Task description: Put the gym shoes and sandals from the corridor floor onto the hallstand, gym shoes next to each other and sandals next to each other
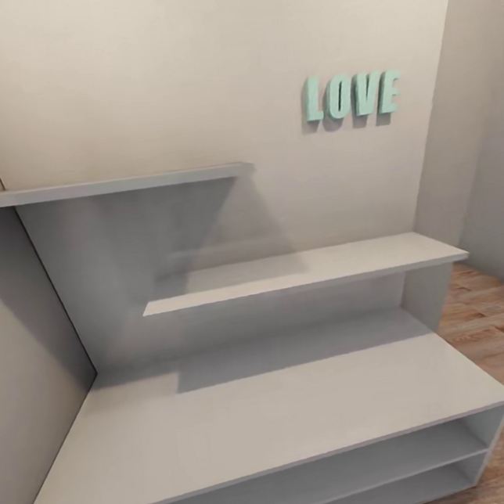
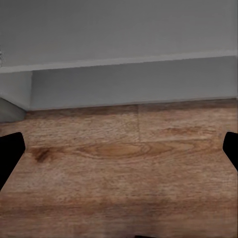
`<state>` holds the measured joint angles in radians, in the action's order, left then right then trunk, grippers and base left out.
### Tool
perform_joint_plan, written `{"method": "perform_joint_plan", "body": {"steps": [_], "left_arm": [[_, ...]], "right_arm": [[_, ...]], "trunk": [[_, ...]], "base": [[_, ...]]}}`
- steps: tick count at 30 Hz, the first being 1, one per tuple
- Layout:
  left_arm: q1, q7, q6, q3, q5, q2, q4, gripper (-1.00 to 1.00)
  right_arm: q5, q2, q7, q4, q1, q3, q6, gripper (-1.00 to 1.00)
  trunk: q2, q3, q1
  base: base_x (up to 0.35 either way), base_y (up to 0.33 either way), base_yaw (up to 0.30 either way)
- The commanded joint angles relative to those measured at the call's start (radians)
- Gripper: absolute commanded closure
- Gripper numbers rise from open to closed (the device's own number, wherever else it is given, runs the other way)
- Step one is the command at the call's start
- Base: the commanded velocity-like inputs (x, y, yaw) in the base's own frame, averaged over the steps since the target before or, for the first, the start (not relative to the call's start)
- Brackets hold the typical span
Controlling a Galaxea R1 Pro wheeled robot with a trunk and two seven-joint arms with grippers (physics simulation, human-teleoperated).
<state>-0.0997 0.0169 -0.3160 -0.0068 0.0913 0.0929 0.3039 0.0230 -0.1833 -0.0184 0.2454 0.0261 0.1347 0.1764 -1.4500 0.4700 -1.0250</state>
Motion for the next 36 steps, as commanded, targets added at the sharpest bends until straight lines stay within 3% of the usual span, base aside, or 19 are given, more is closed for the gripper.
{"method": "perform_joint_plan", "body": {"steps": [1,12,36], "left_arm": [[0.0,0.0,0.0,0.0,0.0,0.0,0.0,-1.0],[0.0,0.0,0.0,0.001,0.0,0.001,-0.001,-1.0],[0.0,0.0,0.0,0.001,-0.001,0.001,-0.001,-1.0]], "right_arm": [[0.0,0.0,0.0,0.0,0.0,0.0,0.0,-1.0],[0.0,0.001,-0.002,0.0,0.0,-0.001,0.0,-1.0],[0.0,0.003,-0.004,0.0,0.0,-0.002,0.0,-1.0]], "trunk": [[0.0,0.0,0.0],[0.0,0.0,0.0],[0.0,0.0,0.0]], "base": [[-0.205,0.0,-0.001],[-0.154,0.0,-0.001],[-0.022,0.0,0.0]]}}
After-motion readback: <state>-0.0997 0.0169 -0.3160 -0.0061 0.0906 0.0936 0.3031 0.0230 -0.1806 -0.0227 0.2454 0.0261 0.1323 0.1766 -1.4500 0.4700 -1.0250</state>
